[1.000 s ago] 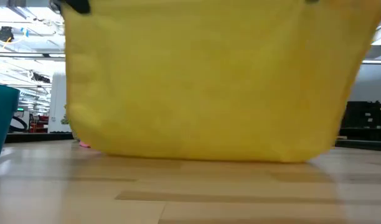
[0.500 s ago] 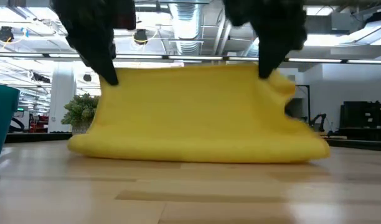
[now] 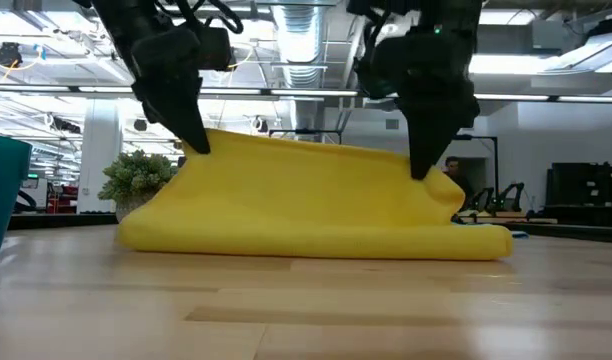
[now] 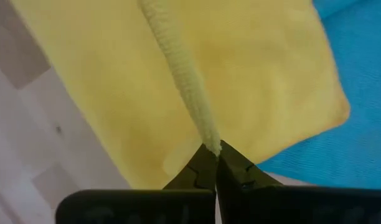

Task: Fold microfiber towels
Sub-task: Fold the yellow microfiber towel

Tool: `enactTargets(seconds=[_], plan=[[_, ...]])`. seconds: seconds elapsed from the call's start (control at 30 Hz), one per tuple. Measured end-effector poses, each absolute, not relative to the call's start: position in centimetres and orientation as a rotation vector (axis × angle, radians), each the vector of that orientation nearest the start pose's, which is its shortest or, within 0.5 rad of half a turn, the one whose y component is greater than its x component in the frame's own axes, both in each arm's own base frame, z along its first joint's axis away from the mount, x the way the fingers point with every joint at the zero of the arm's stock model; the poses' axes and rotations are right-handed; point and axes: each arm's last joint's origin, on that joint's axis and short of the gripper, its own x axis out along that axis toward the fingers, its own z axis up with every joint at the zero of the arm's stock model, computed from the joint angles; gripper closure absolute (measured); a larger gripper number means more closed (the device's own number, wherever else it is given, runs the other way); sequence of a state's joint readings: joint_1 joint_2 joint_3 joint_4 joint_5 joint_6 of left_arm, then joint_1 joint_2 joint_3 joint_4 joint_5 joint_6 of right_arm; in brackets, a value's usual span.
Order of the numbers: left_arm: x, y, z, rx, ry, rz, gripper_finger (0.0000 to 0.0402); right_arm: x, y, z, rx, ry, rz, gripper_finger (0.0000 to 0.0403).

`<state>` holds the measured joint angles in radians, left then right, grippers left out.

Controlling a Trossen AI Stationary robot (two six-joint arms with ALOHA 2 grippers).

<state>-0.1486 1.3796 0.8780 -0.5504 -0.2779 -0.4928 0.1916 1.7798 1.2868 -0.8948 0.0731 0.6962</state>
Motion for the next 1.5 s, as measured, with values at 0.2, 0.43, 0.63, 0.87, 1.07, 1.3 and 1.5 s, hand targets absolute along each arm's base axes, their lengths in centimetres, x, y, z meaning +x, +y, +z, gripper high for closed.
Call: enactTargets(seconds=[0.2, 0.43, 0.63, 0.87, 1.07, 1.3, 1.5], plan=[[26.6, -2.3, 20.4, -0.204, 1.002, 0.387, 0.0361, 33.1, 5.5, 20.3, 0.383, 1.343, -0.373, 0.0384], [27.4, -2.0, 19.0, -0.185, 1.028, 0.41, 0.0316, 33.3, 4.6, 20.3, 0.386, 1.339, -0.39, 0.0366], [27.5, -1.9, 19.0, -0.165, 1.017, 0.412, 0.0285, 33.2, 3.0, 20.3, 0.399, 1.343, -0.457, 0.0327], [27.7, -0.7, 19.1, -0.156, 1.009, 0.448, 0.0233, 33.0, 0.4, 20.2, 0.409, 1.373, -0.527, 0.0265], [27.5, -0.2, 19.3, -0.171, 1.013, 0.457, 0.0202, 32.7, -0.6, 20.8, 0.436, 1.363, -0.532, 0.0217], [26.3, -2.0, 22.2, -0.188, 0.939, 0.234, 0.0204, 30.6, 5.1, 26.6, 0.278, 1.101, -0.365, 0.0199], [25.8, -6.2, 23.3, -0.014, 0.875, -0.066, 0.0207, 28.4, 11.5, 27.3, 0.08, 0.99, -0.227, 0.0206]])
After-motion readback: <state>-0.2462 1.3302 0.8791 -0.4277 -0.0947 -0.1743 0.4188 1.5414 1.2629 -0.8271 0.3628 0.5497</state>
